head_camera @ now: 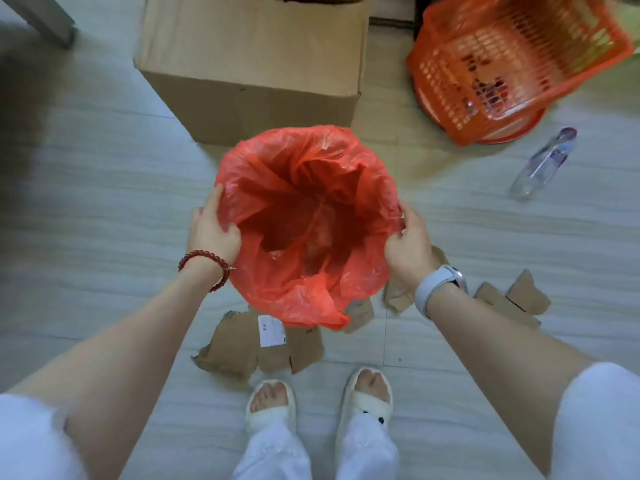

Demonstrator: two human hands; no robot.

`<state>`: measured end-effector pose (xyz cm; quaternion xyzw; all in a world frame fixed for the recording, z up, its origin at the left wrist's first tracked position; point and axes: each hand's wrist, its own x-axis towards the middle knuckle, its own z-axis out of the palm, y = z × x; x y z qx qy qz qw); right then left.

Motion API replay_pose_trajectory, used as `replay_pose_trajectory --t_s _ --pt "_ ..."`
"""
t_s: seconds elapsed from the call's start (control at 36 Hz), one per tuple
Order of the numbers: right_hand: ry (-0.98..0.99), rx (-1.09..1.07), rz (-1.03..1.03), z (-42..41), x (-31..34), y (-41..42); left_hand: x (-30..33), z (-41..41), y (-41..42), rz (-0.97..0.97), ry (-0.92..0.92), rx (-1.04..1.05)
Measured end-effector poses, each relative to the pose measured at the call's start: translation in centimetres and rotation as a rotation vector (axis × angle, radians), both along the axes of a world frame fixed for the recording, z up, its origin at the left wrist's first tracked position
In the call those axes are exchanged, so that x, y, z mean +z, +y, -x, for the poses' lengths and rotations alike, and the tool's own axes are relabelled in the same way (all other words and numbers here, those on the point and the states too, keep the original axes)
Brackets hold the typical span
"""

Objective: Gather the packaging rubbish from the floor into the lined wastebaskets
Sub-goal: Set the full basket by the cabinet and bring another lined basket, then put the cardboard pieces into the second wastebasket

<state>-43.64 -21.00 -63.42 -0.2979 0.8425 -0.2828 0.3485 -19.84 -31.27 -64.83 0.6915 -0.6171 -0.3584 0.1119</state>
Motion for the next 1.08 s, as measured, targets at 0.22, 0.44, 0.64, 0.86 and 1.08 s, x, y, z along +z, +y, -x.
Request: replay_pose_trajectory --t_s 0.22,0.44,0.64,0.86,1.08 --pt "-0.074 0.002 0.015 0.9 -4.0 -2.8 -3.8 1.4 -2.0 0.018 0.098 -0.002" --pt "-0.086 -0.08 -0.11 -1.0 -2.3 2.0 -2.4 -1.2 1.9 -0.157 0.182 0.135" --pt "-0.158 -0.091 -0.261 -4.9 -2.7 10.0 -2.8 -7.0 11.9 -0.455 0.012 0.058" --pt "-0.073 0.532 -0.421 -9.5 -8.5 15.5 -7.1 -14.3 20.5 -0.47 -0.362 -0.395" --pt "0.419 1.419 -0.19 -11.9 -15.7 15.4 -15.8 -15.4 22.1 -0.283 -0.702 -0.762"
